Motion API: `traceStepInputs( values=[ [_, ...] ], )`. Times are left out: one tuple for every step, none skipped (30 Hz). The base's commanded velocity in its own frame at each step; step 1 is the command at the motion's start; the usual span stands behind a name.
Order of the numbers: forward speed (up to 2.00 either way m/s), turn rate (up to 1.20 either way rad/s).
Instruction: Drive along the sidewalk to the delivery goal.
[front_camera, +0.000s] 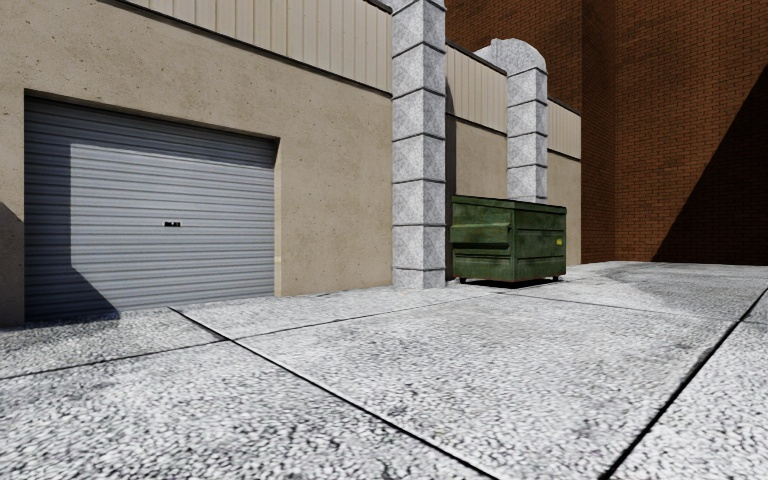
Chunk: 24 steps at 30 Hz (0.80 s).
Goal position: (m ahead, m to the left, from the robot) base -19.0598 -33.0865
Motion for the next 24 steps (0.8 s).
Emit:
traceStepInputs(
  values=[
    [0.0, 0.0],
    [0.0, 0.0],
    [0.0, 0.0],
    [0.0, 0.0],
    [0.0, 0.0],
    [0.0, 0.0],
    [0.0, 0.0],
    [0.0, 0.0],
    [0.0, 0.0],
    [0.0, 0.0],
    [0.0, 0.0],
    [0.0, 0.0],
    [0.0, 0.0],
    [0.0, 0.0],
    [0.0, 0.0],
    [0.0, 0.06],
    [0.0, 0.19],
    [0.0, 0.19],
    [0.11, 0.28],
    [0.36, 0.34],
    [0.44, 0.37],
    [0.46, 0.39],
    [0.46, 0.39],
    [0.46, 0.39]
  ],
)
